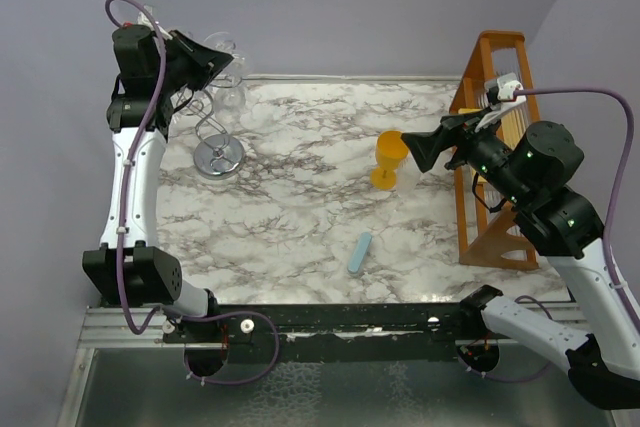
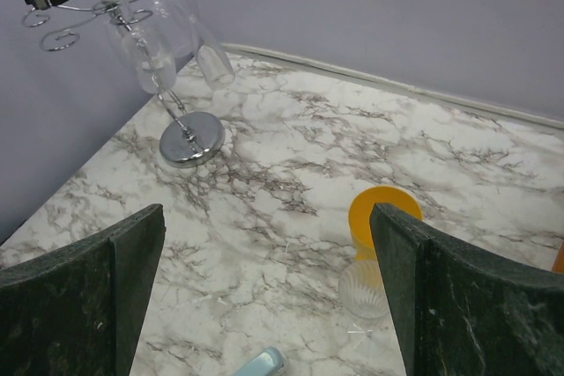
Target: Take the wine glass off the wine glass rack
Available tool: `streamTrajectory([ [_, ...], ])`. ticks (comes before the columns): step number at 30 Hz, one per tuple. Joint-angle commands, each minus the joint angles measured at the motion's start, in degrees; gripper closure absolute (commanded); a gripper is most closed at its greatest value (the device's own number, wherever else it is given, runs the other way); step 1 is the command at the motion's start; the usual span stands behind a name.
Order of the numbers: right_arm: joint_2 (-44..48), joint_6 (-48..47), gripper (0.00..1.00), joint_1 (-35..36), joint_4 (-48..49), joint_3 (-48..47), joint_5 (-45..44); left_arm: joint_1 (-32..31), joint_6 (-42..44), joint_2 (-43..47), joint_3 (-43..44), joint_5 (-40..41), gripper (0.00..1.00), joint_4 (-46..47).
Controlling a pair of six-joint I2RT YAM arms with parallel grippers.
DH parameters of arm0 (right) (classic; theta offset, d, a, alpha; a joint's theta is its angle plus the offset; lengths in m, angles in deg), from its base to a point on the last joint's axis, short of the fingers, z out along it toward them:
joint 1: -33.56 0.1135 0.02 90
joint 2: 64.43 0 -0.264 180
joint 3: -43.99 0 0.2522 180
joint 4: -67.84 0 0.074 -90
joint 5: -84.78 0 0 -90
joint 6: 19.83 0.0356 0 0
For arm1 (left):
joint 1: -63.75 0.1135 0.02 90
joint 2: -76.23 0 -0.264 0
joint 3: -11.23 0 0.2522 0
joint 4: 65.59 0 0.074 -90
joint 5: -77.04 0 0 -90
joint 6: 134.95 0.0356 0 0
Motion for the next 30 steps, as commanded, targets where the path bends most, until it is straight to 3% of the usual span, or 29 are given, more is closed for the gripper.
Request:
streamTrajectory([
  [1,0.8,0.3,0.00,0.0,1.0,0.3,-0.8,1.5,-0.7,3.6,-0.4,-1.8,1.00,3.4],
  [12,1.0,0.3,0.00,-0.1,1.0,0.3,-0.9,3.2,-1.7,5.6,-2.8,1.5,1.00,5.0],
  [30,1.2,-0.7,0.00,0.0,1.5,1.1,-2.5,3.2,-4.2,-2.1,1.4,0.2,1.00,5.3],
])
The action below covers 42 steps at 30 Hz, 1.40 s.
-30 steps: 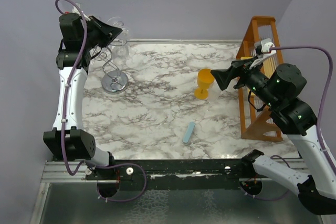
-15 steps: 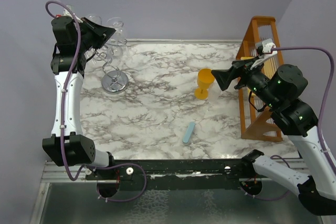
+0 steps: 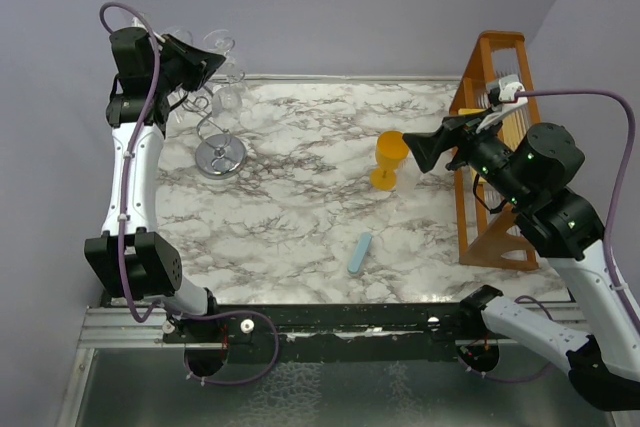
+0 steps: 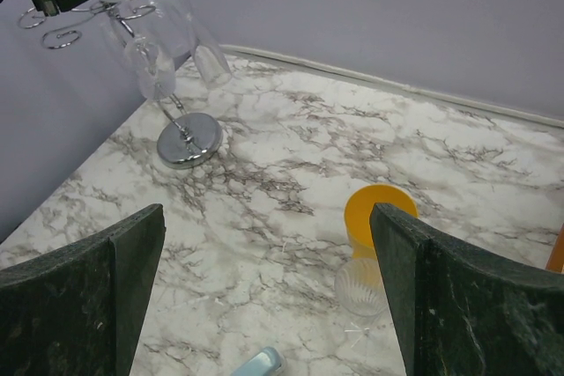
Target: Take the wine glass off the wine glass rack
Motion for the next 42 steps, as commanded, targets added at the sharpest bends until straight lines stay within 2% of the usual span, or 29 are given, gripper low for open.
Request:
streamTrajectory([
  [1,0.8,-0.7,0.00,0.0,1.5,0.8,-1.6,0.2,-0.5,-0.7,3.5,0.5,1.00,3.0],
  [8,0.8,-0.6,0.00,0.0,1.5,0.8,-1.6,0.0,-0.6,-1.6,4.5,2.6,1.00,1.3],
  [15,1.0,-0.4,0.00,0.0,1.5,0.9,-1.5,0.0,-1.6,0.6,2.3,8.5,1.00,0.9],
  [31,1.4,-0.5,0.00,0.0,1.2,0.8,-2.0,-1.2,-4.4,1.2,3.8,16.9,1.00,-2.9],
  [42,1.5,-0.4,0.00,0.0,1.1,1.0,-2.1,-2.0,-5.1,3.4,0.0,16.7,1.00,1.1],
])
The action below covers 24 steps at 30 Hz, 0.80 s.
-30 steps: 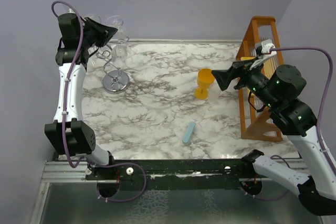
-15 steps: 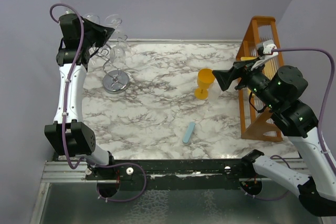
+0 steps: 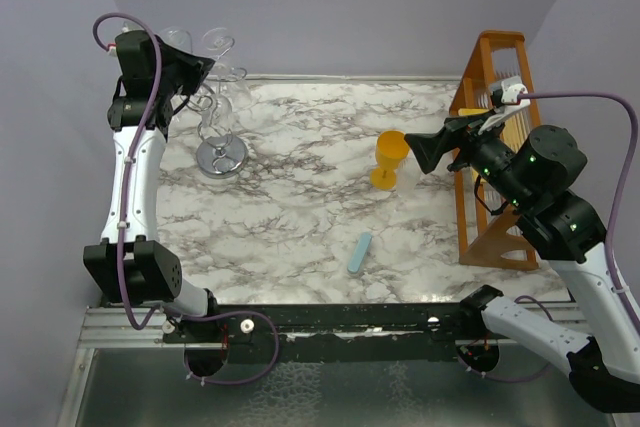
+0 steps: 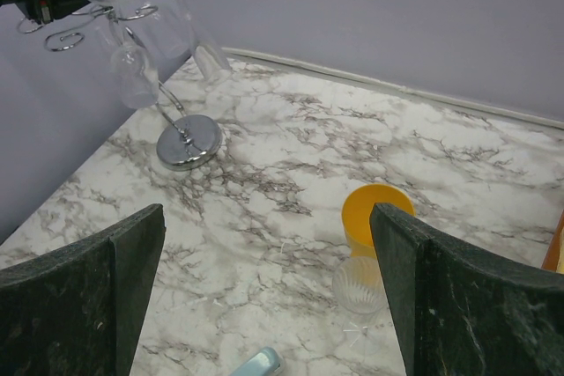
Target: Take the wine glass off the wine glass rack
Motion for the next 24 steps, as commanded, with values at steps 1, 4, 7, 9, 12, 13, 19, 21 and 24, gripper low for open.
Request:
streamTrajectory([
  [1,0.8,-0.4,0.00,0.0,1.1,0.5,-1.4,-0.5,-0.8,2.8,-0.4,2.4,1.00,6.3],
  [4,0.9,-0.4,0.00,0.0,1.0,0.4,-1.3,-1.0,-0.8,2.5,0.2,3.1,1.00,6.5],
  [7,1.0,-0.3,0.00,0.0,1.0,0.5,-1.4,-2.0,-1.1,2.3,0.6,4.2,1.00,6.4],
  [9,1.0,-0.3,0.00,0.0,1.0,0.5,-1.4,-2.6,-2.0,2.1,0.6,5.6,1.00,5.8],
  [12,1.0,-0.3,0.00,0.0,0.9,0.5,-1.3,-3.5,-4.0,2.1,0.6,8.0,1.00,4.9],
  [13,1.0,-0.3,0.00,0.0,0.9,0.4,-1.3,-3.8,-4.6,2.0,0.8,9.1,1.00,4.4],
  [19,1.2,-0.5,0.00,-0.1,0.8,0.5,-1.5,-5.4,-7.0,1.6,3.4,16.5,1.00,0.4],
  [21,1.1,-0.5,0.00,0.0,0.8,0.6,-1.6,-6.0,-7.2,0.7,5.5,18.5,1.00,-2.2],
  [24,1.2,-0.6,0.00,0.0,0.9,0.6,-1.7,-6.6,-8.2,-0.1,6.4,19.6,1.00,-3.5],
])
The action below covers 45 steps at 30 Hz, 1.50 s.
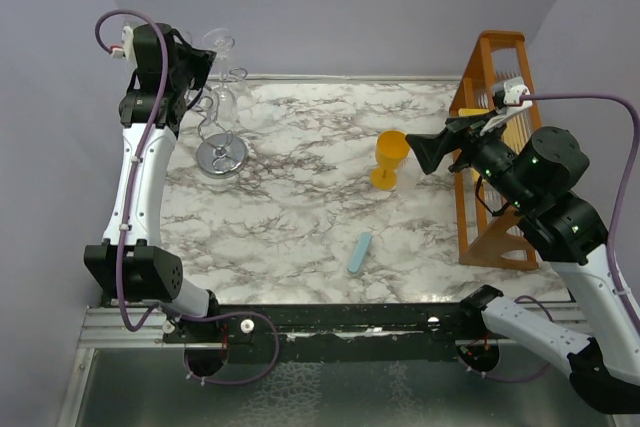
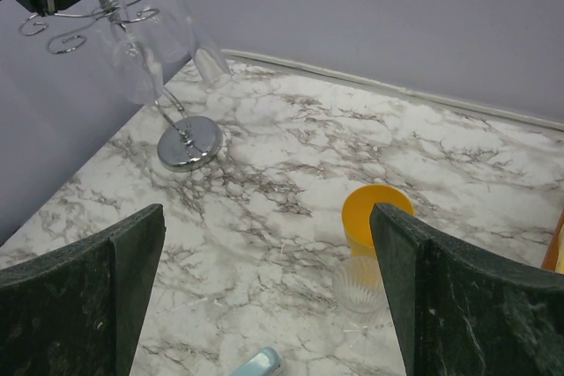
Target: Take the wine glass off the wine glass rack
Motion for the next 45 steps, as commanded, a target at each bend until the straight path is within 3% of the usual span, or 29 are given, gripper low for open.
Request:
streamTrajectory([
  [1,0.7,-0.6,0.00,0.0,1.0,0.6,-1.7,-1.0,-2.8,-0.6,3.8,5.9,1.00,-0.4],
  [28,0.9,-1.0,0.00,0.0,1.0,0.8,-2.0,-8.3,-3.6,-7.3,11.5,12.4,1.00,-4.5],
  [36,0.6,-0.4,0.00,0.0,1.1,0.7,-1.0,-8.6,-2.7,-7.0,10.1,2.0,1.00,0.5],
  [45,0.0,2.4,0.00,-0.1,2.8,1.4,2.8,-8.7,-4.2,0.8,-1.1,-12.6,1.00,12.5],
])
